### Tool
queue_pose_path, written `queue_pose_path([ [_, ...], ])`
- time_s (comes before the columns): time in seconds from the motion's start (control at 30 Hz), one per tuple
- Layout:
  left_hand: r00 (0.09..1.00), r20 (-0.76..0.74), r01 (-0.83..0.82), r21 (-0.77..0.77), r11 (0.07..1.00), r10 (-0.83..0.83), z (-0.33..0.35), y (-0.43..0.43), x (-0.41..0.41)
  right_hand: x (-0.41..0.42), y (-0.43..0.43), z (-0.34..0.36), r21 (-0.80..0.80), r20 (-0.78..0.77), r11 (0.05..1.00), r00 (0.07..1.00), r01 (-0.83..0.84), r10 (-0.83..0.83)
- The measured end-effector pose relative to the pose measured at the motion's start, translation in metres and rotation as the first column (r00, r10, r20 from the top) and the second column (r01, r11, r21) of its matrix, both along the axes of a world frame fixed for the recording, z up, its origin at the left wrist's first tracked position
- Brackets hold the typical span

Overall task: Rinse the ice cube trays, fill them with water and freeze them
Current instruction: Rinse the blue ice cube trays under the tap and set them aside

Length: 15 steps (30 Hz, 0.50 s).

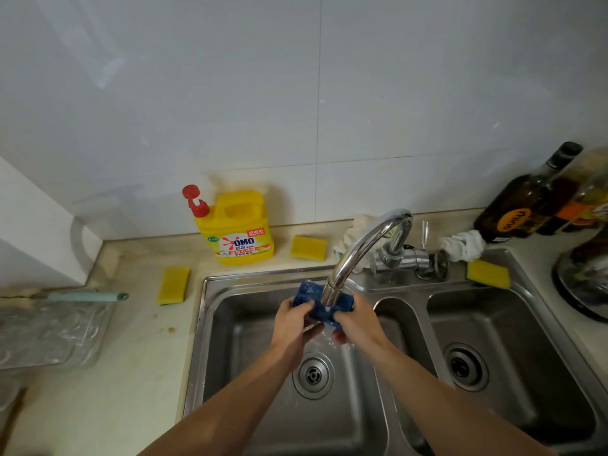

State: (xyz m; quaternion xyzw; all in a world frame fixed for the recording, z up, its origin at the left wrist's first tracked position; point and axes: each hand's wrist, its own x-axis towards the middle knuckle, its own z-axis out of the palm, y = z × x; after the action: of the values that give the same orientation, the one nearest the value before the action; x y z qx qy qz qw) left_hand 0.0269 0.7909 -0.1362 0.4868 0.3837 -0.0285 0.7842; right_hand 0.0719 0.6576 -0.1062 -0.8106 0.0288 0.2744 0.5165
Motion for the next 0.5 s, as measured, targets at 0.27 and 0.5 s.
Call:
queue_pose_path([
  [0.27,0.992,-0.057,-0.096,0.232,0.968,0.112,0.000,0.005,0.006,-0.005,0.015,-0.004,0.103,-0.214,0.995,0.976,-0.009,0.031],
  [0.5,0.994,-0.030,0.107,0.388,0.915,-0.103,0.014,0.006,0.010,-0.002,0.013,-0.005,-0.047,-0.117,0.999,0.993,-0.024,0.019],
])
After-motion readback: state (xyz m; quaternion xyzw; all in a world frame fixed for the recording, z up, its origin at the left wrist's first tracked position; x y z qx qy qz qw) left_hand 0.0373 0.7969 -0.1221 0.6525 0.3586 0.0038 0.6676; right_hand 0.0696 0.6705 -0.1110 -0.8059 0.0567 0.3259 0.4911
